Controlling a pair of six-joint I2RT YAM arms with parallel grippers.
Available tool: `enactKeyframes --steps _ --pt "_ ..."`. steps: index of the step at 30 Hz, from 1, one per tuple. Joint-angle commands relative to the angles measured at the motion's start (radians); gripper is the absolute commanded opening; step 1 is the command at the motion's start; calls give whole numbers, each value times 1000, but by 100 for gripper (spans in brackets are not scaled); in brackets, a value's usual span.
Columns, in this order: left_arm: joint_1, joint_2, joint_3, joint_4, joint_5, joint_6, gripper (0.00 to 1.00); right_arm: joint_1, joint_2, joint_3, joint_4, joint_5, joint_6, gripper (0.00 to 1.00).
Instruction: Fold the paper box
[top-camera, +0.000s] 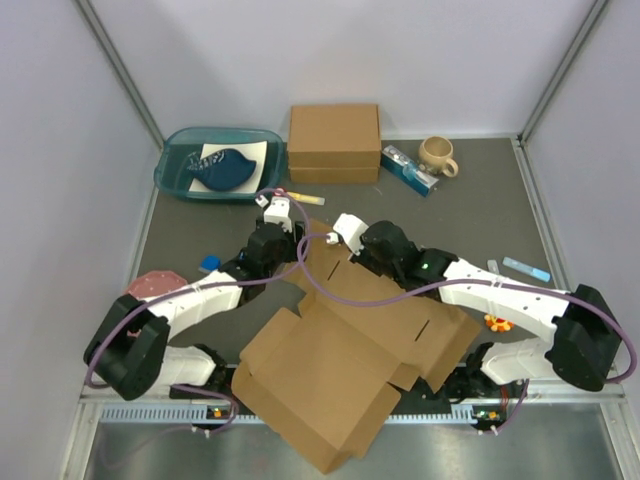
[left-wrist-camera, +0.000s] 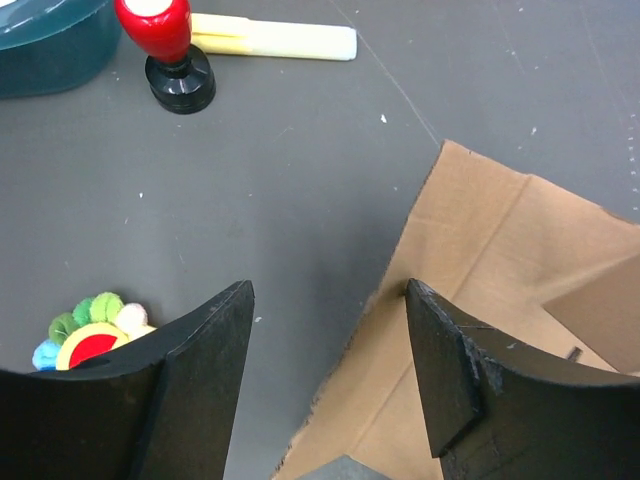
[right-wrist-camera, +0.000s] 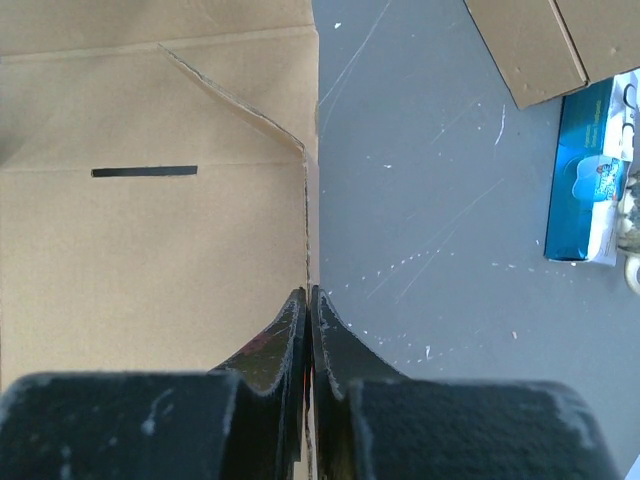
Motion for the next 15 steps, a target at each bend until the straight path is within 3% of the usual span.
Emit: enactKeyframes --steps 1,2,6,7,10,15 --pt "27 56 42 90 97 2 66 21 -38 38 3 -5 -10 0" --pt "28 63 43 95 106 2 64 22 -38 38 1 -2 -11 0" --pt "30 76 42 127 149 -14 40 28 -38 49 1 37 -22 0" --pt "30 73 34 145 161 -20 29 30 -41 54 0 47 -29 0" --pt "30 45 0 220 221 -46 14 30 -35 80 4 122 -52 0" --pt "30 16 -64 371 316 -107 9 30 -12 144 23 210 -140 0"
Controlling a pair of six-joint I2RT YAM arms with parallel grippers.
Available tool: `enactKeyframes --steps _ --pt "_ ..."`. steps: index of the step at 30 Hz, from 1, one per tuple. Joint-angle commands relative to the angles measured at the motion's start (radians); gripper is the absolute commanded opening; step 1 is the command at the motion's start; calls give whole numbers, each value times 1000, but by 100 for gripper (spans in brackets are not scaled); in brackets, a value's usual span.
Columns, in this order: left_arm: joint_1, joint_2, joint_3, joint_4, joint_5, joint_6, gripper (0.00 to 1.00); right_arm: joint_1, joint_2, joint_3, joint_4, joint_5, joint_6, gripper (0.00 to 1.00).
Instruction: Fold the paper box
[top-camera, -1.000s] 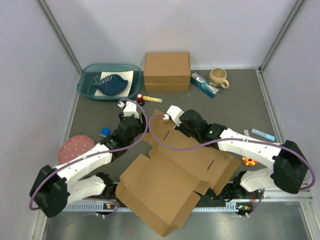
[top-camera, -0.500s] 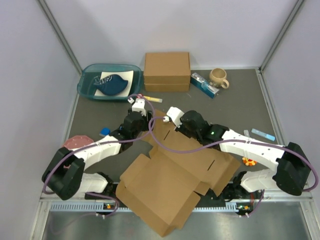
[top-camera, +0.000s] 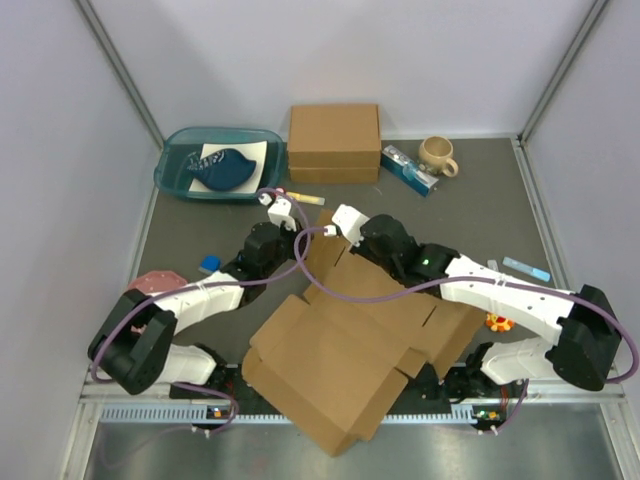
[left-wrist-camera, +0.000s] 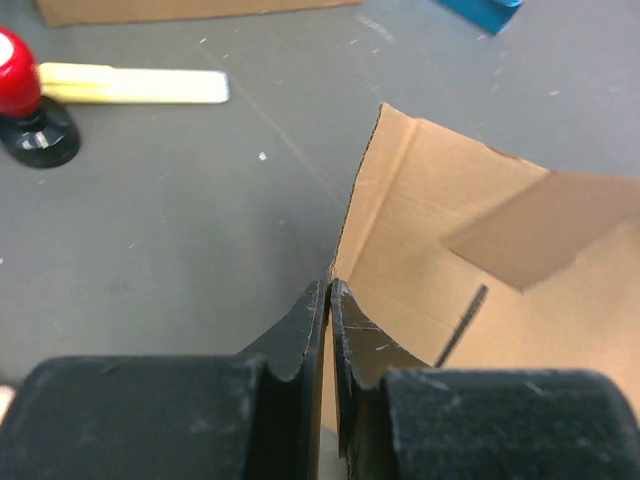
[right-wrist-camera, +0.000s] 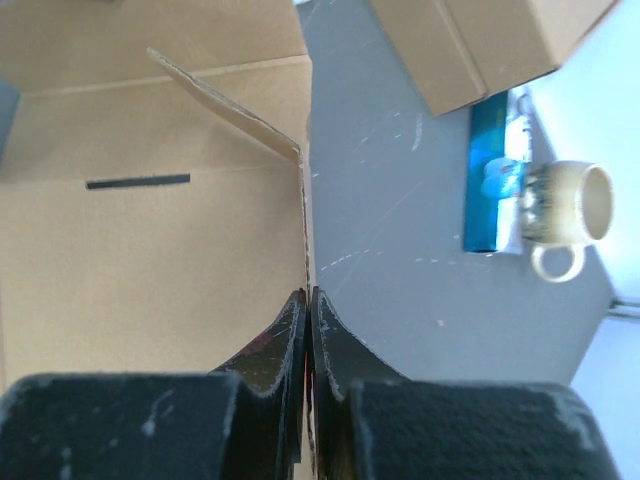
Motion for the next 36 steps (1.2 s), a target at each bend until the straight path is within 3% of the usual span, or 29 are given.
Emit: enactKeyframes --steps 1,9,15,19,27,32,33,36 --pt "2 -51 -57 237 92 -69 9 15 0 104 50 121 -101 0" --pt "2 -101 -194 435 75 -137 10 25 29 122 163 209 -278 0" --pt "-13 -161 -293 458 12 -188 12 88 69 -36 352 359 -381 0" --pt "-30 -193 -343 468 -25 -195 13 129 109 -112 458 448 -385 0" --pt "-30 -210 -346 465 -25 -201 18 154 84 -131 434 462 -315 0" --pt "-32 -186 -295 422 -45 -188 42 166 55 -148 417 460 -304 0" --pt "-32 -176 -287 422 -45 -185 51 167 52 -155 424 466 -315 0" --pt "-32 -138 -263 434 -23 -157 59 178 46 -175 434 486 -322 0"
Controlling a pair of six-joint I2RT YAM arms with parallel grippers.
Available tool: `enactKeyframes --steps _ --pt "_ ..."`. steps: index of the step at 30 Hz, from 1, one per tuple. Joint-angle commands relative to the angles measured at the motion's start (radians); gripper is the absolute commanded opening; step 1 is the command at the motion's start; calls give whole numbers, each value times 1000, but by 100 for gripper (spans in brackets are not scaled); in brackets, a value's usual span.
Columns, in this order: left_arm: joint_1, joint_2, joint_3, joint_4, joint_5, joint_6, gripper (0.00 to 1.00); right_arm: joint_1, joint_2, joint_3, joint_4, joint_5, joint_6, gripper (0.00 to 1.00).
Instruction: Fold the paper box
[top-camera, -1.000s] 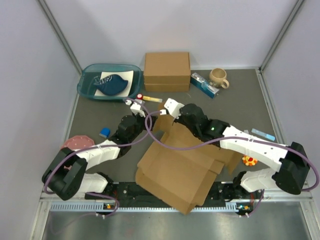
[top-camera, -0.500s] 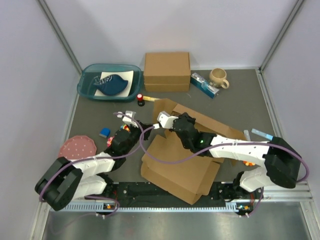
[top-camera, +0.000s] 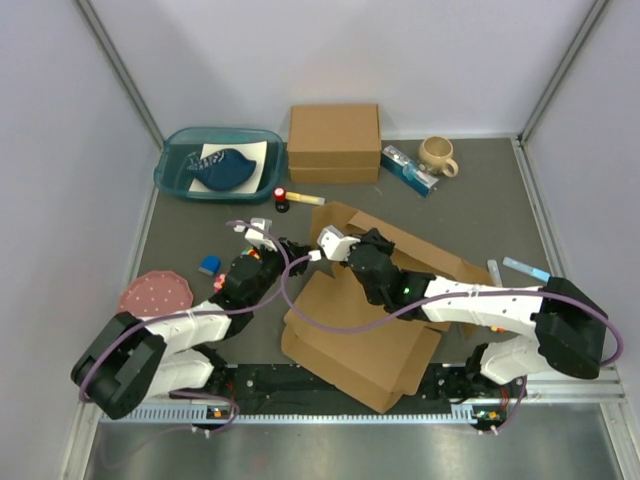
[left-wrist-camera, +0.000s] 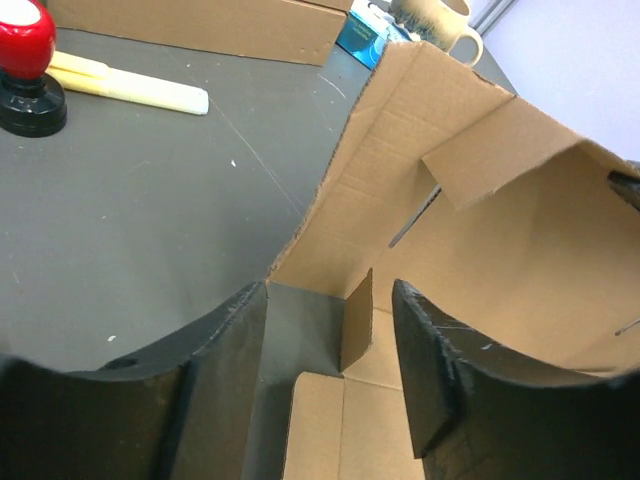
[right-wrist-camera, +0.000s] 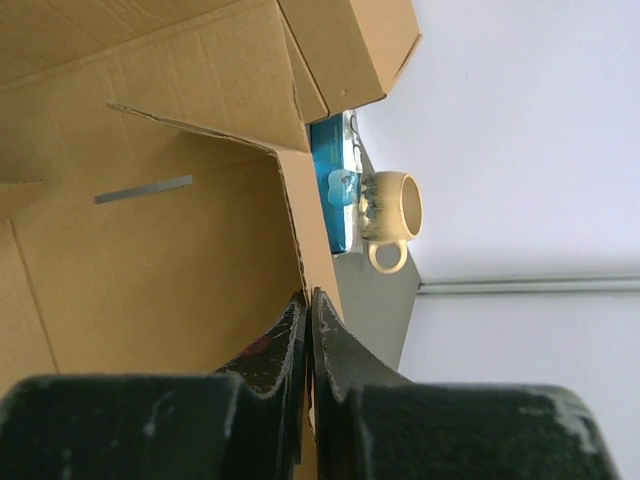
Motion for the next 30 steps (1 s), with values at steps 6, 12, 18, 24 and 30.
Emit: enactKeyframes --steps 6,12,18,24,30 --pt "-3 135 114 97 37 104 60 42 -42 -59 -2 52 24 0" --pt "-3 216 145 136 62 131 57 56 -44 -78 22 69 11 0" --pt "-3 302 175 199 62 173 54 63 -44 -81 26 76 7 0" --pt "-1 273 169 226 56 176 23 65 -49 -88 29 86 9 0" --pt "-3 183 146 200 65 157 8 67 -44 -93 52 110 -5 0"
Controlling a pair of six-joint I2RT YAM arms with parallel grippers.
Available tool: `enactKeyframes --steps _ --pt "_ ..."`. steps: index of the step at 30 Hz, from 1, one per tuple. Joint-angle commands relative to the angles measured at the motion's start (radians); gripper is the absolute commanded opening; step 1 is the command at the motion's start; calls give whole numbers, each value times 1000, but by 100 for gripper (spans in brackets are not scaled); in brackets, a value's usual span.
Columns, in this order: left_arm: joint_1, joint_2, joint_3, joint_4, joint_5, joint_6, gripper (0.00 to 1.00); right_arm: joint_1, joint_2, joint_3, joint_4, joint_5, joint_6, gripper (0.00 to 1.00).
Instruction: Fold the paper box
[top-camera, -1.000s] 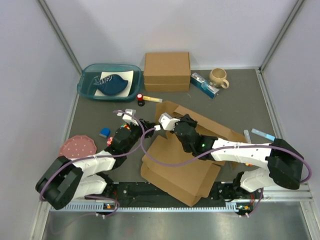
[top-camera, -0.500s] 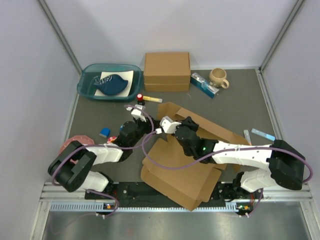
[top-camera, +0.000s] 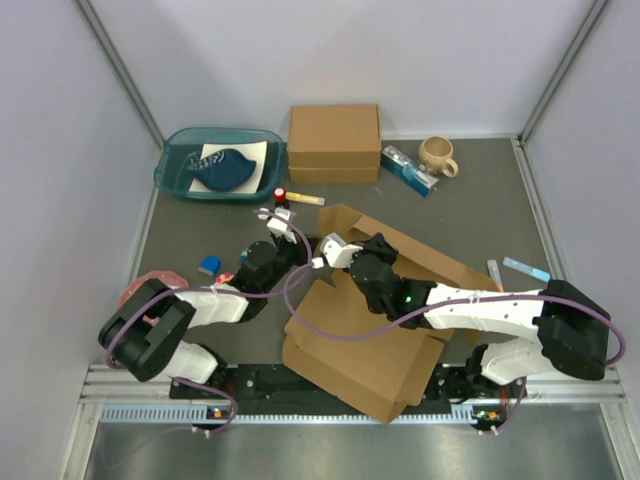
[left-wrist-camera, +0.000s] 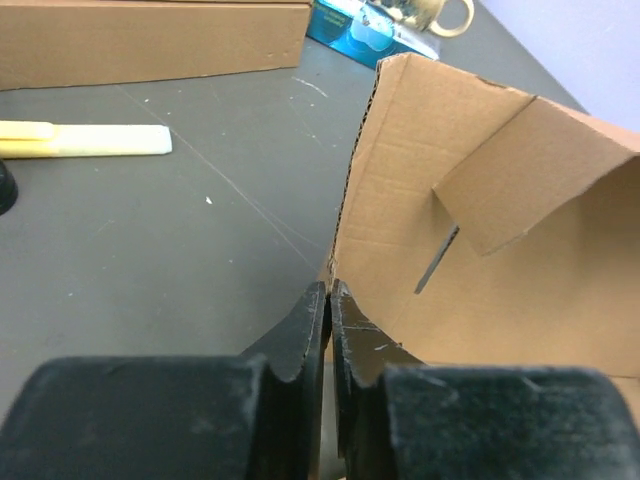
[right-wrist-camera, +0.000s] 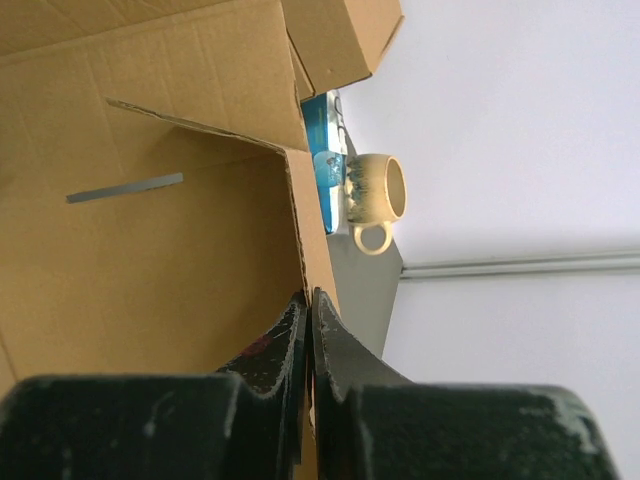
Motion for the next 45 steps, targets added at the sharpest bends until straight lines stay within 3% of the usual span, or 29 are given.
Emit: enactKeyframes --steps 1,10,22,30,38,45 --pt "3 -98 -4 80 4 -30 3 22 -13 -25 23 29 13 0" --pt "-31 -207 -63 77 25 -157 0 35 13 -34 103 98 -33 0" --pt "-232 -214 -146 121 -76 -180 0 58 22 -48 137 144 -49 0" --pt "-290 -137 -212 224 -122 -216 0 87 23 -59 101 161 -26 0" --pt "-336 21 -266 454 -151 -233 0 137 54 -74 92 217 -24 0" --pt "-371 118 -289 526 -159 -253 0 183 80 -105 89 267 -20 0"
